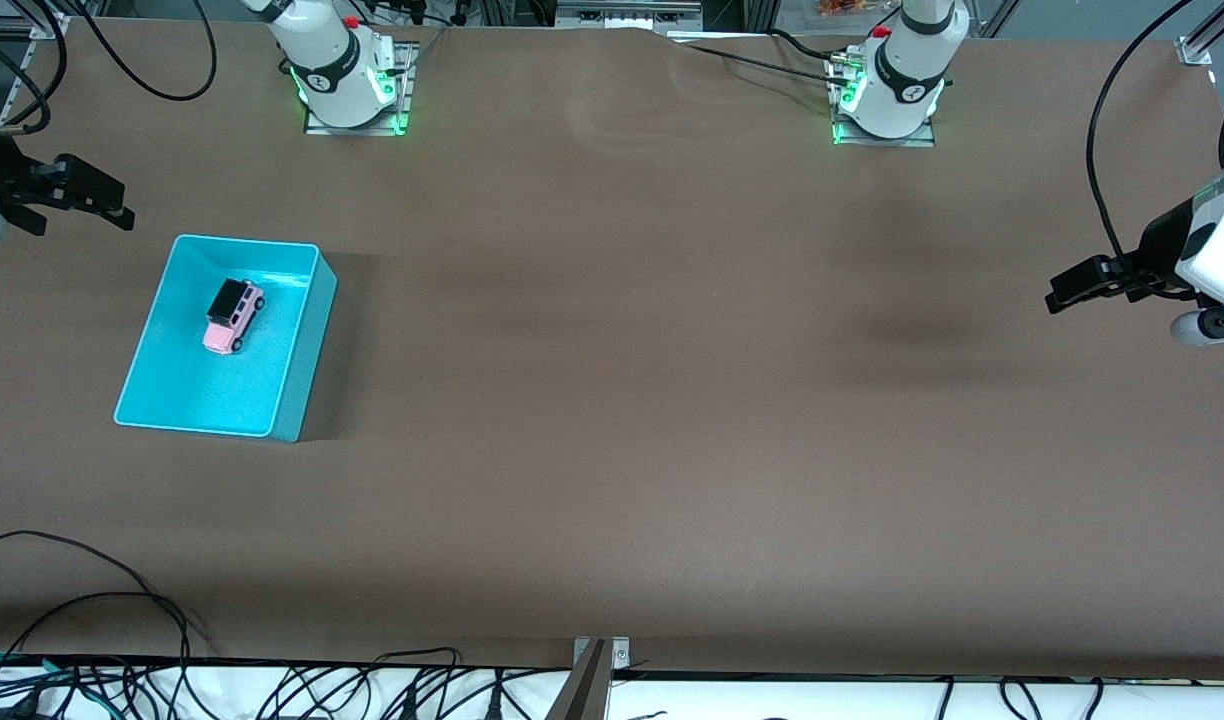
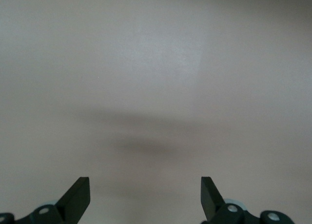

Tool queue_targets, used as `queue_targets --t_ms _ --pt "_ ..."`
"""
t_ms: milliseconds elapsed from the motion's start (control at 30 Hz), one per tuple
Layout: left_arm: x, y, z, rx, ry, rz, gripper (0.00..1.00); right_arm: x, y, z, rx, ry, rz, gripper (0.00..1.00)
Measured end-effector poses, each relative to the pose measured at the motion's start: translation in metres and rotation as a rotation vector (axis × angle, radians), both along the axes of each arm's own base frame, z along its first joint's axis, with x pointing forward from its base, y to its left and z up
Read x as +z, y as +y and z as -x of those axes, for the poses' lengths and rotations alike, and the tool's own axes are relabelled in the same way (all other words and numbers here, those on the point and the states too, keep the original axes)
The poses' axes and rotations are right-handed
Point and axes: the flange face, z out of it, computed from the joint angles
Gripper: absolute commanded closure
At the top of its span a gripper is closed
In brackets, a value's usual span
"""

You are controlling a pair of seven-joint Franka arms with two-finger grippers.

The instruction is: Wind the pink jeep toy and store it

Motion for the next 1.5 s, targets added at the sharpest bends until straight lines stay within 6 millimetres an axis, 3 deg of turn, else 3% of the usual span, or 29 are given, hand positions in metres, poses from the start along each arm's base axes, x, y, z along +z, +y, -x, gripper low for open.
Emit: queue_targets --t_ms 1502 --pt "0.0 -0.0005 0.0 -0.001 0.0 0.0 0.0 0.0091 -0.0012 0.0057 -0.019 0.022 -0.011 0.0"
